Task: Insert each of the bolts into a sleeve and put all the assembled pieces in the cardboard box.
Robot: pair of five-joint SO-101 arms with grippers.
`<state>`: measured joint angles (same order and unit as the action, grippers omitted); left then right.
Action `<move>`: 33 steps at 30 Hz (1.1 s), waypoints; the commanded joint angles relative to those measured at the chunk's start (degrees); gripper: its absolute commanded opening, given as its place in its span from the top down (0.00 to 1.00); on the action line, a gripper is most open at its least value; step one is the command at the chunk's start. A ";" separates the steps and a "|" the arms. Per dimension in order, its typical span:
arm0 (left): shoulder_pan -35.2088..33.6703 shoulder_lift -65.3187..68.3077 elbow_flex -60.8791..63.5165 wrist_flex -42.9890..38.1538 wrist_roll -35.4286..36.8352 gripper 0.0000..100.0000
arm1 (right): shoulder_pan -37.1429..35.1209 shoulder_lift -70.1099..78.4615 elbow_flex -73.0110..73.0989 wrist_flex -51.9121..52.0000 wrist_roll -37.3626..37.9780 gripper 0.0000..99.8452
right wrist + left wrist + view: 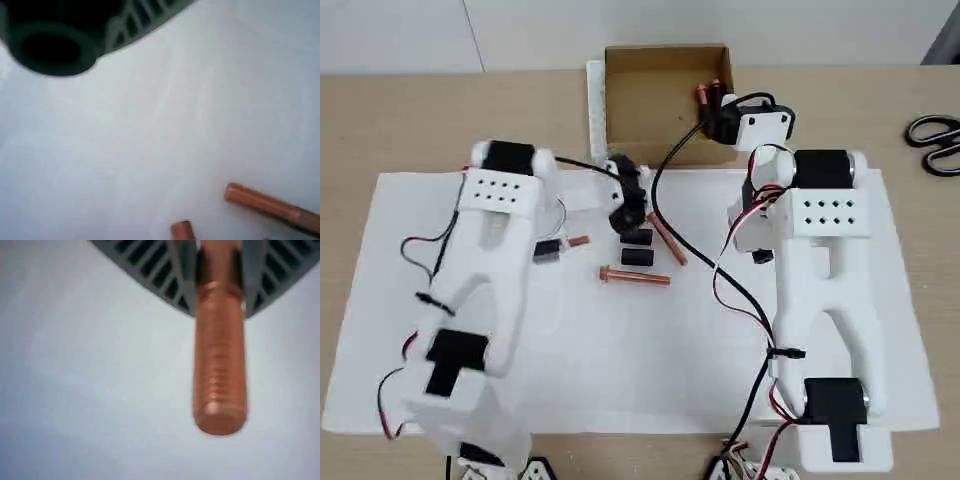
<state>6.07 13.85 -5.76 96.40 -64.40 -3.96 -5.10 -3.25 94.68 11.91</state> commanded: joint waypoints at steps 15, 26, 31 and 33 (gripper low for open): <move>0.18 12.48 -7.96 -7.03 -11.52 0.88 | 0.40 -2.51 -2.99 0.13 -1.32 0.98; -2.46 12.84 -20.18 -6.95 10.29 0.88 | 0.40 -2.51 -2.99 -0.04 -1.41 0.98; -3.60 12.84 -28.53 -1.93 37.63 0.89 | 0.40 -2.51 -2.99 -0.13 -1.41 0.98; -3.43 12.92 -30.55 2.90 48.88 0.89 | 0.31 -2.51 -2.99 -0.22 -1.49 0.98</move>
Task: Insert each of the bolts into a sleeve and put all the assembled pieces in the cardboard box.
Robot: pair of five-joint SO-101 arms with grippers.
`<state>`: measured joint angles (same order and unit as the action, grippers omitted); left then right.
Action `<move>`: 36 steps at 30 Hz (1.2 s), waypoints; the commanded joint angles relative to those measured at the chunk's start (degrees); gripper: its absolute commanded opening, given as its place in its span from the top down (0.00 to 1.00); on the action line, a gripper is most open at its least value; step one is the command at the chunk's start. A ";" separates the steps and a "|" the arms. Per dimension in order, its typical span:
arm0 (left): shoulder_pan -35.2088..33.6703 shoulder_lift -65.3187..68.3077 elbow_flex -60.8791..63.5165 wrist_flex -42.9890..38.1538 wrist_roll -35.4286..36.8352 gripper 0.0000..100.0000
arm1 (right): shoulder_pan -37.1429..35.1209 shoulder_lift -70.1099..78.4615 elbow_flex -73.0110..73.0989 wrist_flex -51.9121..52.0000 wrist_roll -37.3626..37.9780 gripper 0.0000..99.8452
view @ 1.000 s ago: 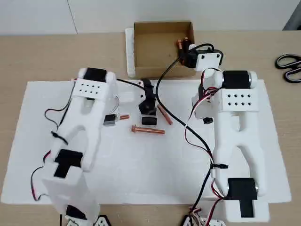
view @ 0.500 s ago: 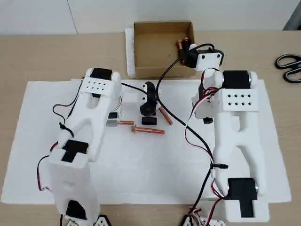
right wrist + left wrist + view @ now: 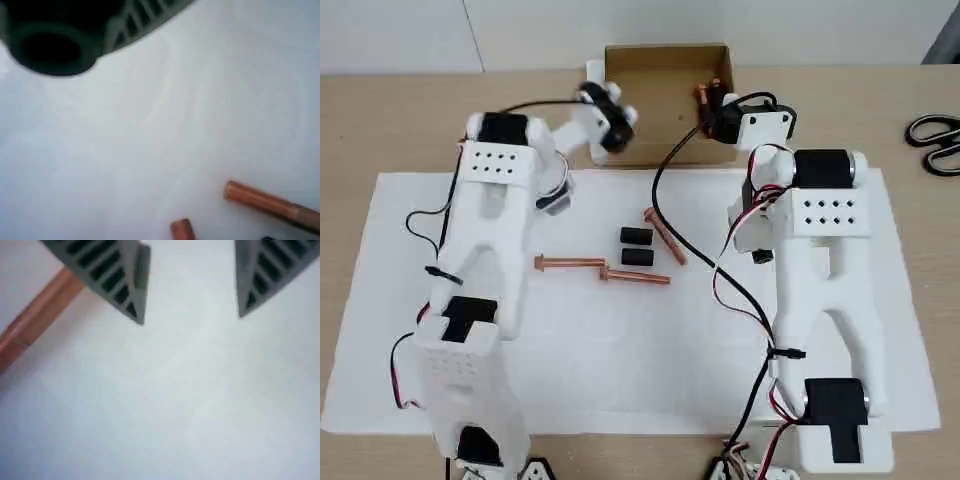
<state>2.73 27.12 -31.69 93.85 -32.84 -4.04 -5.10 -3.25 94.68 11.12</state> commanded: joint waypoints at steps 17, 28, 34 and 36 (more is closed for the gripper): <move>1.14 0.00 9.71 6.51 73.67 0.82 | 0.13 -2.77 -2.99 -0.84 -1.05 0.98; 2.37 0.09 16.31 6.51 89.76 0.74 | 0.13 -2.51 -2.99 -1.27 -1.85 0.98; 2.37 0.09 16.57 6.24 93.54 0.77 | 0.13 -2.51 -2.99 -1.27 -1.85 0.98; 2.29 0.18 16.57 6.24 94.33 0.82 | 0.13 -2.59 -2.99 -1.19 -1.85 0.98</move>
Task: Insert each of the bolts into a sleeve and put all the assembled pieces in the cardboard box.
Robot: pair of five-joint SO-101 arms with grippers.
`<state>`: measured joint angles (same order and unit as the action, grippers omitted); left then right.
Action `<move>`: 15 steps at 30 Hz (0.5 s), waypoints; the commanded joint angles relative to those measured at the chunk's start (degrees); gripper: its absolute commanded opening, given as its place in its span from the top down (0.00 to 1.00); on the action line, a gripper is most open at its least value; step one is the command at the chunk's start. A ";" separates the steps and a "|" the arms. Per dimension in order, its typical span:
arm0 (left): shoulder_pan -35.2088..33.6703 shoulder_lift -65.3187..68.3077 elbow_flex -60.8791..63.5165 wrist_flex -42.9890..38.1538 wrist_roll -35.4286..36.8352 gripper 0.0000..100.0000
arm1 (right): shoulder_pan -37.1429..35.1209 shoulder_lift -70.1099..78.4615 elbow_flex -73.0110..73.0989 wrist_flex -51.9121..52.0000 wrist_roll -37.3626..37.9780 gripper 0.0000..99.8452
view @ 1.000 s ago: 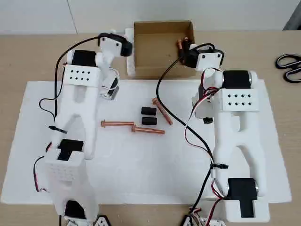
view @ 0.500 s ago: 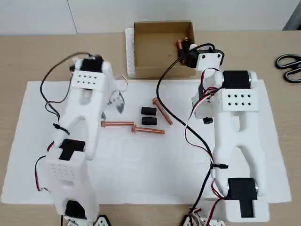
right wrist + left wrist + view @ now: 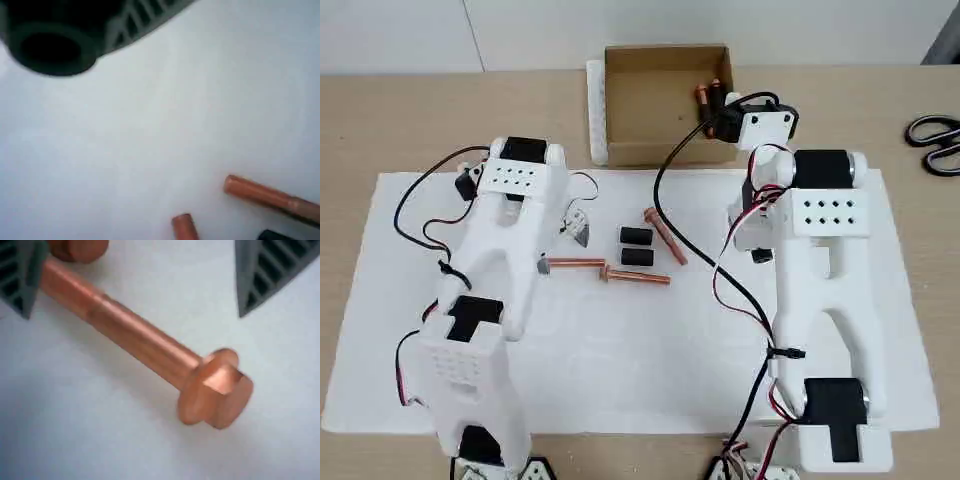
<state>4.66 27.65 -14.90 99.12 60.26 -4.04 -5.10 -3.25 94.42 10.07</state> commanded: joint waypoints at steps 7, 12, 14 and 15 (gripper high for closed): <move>0.09 -0.35 -0.22 0.88 2.29 0.91 | 0.13 -2.59 -2.99 -0.92 -0.79 0.98; 0.09 -0.26 -0.22 0.79 2.29 0.91 | 0.13 -2.68 -2.99 -0.92 -0.79 0.98; 0.26 0.79 -0.31 0.79 2.29 0.91 | 0.13 -2.68 -2.90 -0.84 -0.79 0.98; 0.26 1.49 -0.31 0.79 2.29 0.91 | 0.13 -2.68 -2.81 -0.84 -0.79 0.98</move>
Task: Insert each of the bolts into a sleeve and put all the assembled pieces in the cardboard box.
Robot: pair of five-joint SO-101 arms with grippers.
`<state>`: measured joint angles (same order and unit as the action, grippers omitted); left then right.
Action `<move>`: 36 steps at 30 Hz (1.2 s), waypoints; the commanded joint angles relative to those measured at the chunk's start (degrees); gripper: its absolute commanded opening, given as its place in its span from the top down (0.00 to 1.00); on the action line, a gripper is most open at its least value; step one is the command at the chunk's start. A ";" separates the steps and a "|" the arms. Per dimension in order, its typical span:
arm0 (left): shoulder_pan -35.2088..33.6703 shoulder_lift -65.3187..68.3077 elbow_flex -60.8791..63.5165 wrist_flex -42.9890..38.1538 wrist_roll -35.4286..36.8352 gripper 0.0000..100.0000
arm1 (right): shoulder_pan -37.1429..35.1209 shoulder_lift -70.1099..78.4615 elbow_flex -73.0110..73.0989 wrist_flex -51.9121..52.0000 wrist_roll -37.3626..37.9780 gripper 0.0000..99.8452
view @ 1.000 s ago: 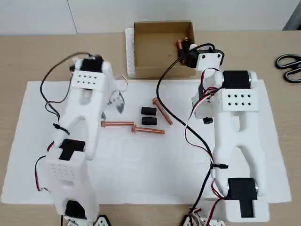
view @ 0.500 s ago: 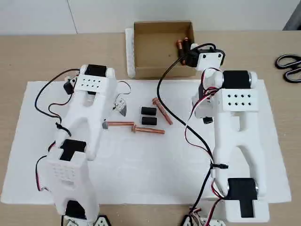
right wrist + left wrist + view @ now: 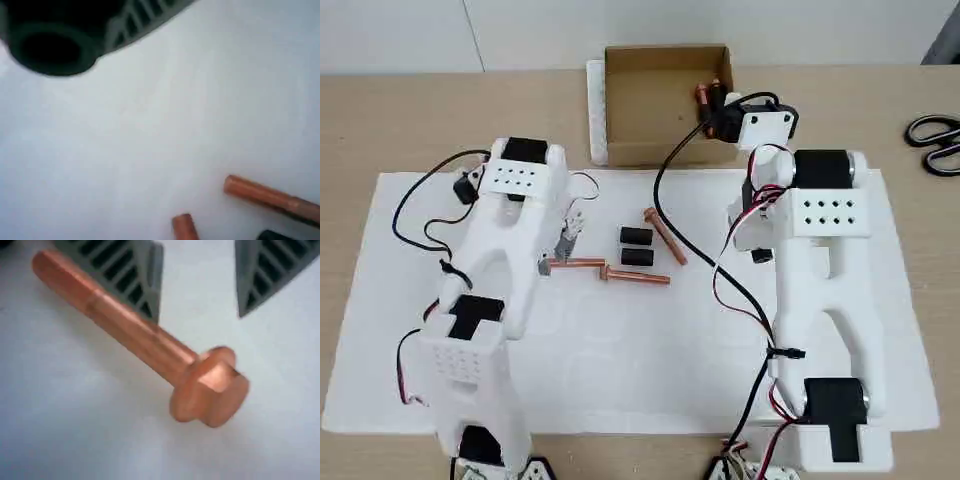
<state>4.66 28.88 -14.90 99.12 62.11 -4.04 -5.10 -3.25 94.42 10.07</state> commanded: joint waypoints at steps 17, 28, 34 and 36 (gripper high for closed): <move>0.53 2.73 -1.01 1.32 0.18 0.91 | 0.13 -2.51 -2.73 -0.92 -0.79 0.98; 2.20 -9.23 0.66 1.41 -6.33 0.91 | 0.13 -2.42 -2.73 -1.01 -0.79 0.98; 3.43 -12.22 2.33 1.32 -5.89 0.87 | 0.31 -2.42 -2.73 -1.01 -0.79 0.98; 3.16 -12.13 3.12 1.23 -4.66 0.83 | 0.31 -2.42 -2.73 -1.01 -0.79 0.98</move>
<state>7.82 20.18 -12.18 99.21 56.22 -4.04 -5.10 -3.25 94.42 10.07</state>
